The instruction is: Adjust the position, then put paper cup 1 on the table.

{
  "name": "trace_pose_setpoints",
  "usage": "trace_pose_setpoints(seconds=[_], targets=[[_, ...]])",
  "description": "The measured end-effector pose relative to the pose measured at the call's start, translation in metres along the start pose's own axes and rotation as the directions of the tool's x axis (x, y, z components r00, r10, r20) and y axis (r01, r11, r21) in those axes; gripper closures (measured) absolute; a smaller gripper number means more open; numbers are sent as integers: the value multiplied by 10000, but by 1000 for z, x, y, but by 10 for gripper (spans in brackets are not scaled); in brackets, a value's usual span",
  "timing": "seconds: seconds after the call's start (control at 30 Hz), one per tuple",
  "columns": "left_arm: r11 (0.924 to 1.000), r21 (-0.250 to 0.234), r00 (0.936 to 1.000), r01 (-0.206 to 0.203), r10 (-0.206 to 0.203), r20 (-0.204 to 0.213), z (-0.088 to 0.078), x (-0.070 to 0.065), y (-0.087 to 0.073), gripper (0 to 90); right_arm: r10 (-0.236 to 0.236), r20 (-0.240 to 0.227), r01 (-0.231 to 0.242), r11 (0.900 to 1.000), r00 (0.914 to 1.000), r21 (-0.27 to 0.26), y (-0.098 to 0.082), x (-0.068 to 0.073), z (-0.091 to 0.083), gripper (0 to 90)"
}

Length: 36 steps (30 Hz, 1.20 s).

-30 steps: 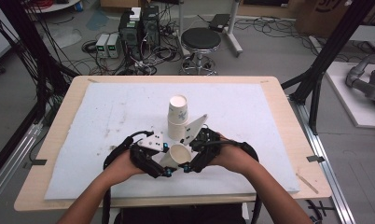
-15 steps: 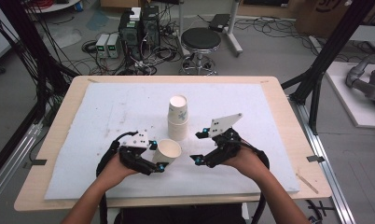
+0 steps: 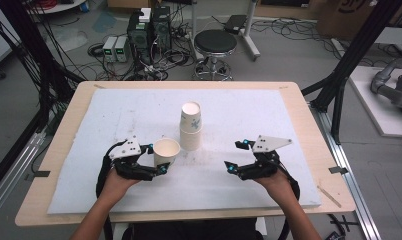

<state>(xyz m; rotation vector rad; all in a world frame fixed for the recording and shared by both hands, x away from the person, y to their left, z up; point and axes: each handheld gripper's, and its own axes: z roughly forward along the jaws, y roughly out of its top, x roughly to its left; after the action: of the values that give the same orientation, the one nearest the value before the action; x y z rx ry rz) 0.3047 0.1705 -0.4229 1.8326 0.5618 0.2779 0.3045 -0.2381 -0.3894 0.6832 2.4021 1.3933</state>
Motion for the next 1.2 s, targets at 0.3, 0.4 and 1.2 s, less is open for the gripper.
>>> trace_pose_setpoints(seconds=[0.3, 0.4, 1.2], targets=[[9964, -828, 9945, 166, -250, -1018, -17, 6, -8, 304, 467, 772, -459, 9989, 9959, -119, -27, -8, -5, 219], [9936, -1102, 9896, 248, -400, -1381, -25, 8, -12, 303, 589, 830, -581, 9982, 9948, -121, -30, -8, -5, 219], [9716, -2308, 9585, 523, -1138, -2615, -57, 28, -20, 297, 947, 998, -909, 9950, 9905, -417, -35, -11, -8, 219]])
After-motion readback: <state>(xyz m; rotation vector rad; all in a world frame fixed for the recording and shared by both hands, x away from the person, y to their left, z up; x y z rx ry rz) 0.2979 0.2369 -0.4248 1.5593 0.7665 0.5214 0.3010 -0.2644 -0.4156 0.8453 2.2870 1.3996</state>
